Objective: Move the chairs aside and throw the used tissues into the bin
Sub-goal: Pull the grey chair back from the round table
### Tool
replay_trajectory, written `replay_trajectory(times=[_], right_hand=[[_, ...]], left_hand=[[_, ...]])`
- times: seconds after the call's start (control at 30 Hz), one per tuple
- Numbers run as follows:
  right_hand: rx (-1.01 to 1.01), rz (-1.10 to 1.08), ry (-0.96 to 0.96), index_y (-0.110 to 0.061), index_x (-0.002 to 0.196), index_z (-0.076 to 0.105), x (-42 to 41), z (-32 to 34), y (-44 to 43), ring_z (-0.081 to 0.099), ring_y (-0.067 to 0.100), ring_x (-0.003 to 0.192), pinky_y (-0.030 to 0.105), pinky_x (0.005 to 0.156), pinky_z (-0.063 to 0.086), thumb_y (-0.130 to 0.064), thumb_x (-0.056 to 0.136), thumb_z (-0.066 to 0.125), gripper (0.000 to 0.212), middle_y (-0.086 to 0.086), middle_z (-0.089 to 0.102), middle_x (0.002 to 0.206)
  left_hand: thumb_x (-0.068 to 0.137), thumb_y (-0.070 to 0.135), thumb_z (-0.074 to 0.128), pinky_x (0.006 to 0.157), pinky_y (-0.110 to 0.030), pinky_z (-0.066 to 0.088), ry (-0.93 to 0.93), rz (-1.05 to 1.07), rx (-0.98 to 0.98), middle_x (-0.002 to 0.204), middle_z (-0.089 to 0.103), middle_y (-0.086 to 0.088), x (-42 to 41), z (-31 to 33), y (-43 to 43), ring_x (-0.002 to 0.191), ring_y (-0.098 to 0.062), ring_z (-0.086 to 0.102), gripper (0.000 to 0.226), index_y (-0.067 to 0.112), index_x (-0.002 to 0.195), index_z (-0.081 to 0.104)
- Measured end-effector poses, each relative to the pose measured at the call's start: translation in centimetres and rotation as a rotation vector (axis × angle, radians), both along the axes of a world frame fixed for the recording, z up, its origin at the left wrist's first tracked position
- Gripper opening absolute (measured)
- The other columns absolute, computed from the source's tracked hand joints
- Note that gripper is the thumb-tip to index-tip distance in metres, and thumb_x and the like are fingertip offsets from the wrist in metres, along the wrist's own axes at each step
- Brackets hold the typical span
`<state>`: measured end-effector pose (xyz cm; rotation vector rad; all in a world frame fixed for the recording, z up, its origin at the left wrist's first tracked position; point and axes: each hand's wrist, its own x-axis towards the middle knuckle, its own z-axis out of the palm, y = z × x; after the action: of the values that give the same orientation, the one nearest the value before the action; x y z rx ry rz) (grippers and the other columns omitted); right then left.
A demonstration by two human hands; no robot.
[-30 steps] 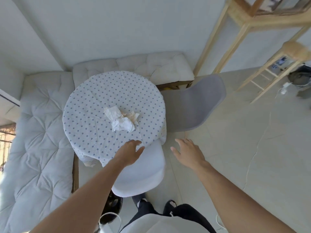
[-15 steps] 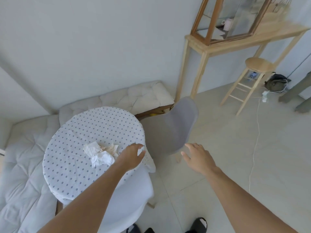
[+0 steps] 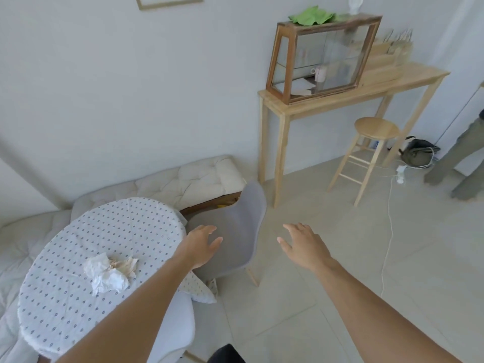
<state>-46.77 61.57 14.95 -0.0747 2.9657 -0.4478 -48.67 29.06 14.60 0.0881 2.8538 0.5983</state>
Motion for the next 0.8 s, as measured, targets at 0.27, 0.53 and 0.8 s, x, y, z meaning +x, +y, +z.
replay_trajectory(times=[0.27,0.53,0.8], right_hand=[[-0.034,0.005,0.022,-0.020,0.152,0.047,-3.9,1.1,5.4,0.046,0.027,0.140,0.046,0.103,0.049,-0.051,0.104,0.046,0.057,0.004,0.056,0.147],[-0.004,0.078,0.009,-0.019,0.152,0.047,-11.5,0.1,8.0,0.049,0.028,0.136,0.047,0.102,0.048,-0.051,0.104,0.044,0.057,0.004,0.057,0.145],[0.097,0.174,-0.064,-0.019,0.152,0.046,-24.2,-0.2,9.5,0.048,0.027,0.136,0.047,0.102,0.047,-0.050,0.105,0.043,0.056,0.004,0.056,0.144]], left_hand=[[0.099,0.067,0.048,0.116,-0.045,0.046,-0.003,-0.011,-0.020,0.157,0.053,0.004,-4.4,0.9,5.4,0.147,-0.020,0.047,0.065,0.029,0.152,0.050],[0.101,0.062,0.050,0.117,-0.043,0.043,-0.076,-0.009,0.021,0.156,0.053,-0.001,-13.0,-1.8,10.5,0.146,-0.023,0.047,0.065,0.022,0.152,0.051],[0.100,0.059,0.051,0.115,-0.044,0.046,-0.173,0.056,0.118,0.156,0.053,0.000,-24.9,-5.7,14.7,0.142,-0.022,0.051,0.065,0.023,0.153,0.049]])
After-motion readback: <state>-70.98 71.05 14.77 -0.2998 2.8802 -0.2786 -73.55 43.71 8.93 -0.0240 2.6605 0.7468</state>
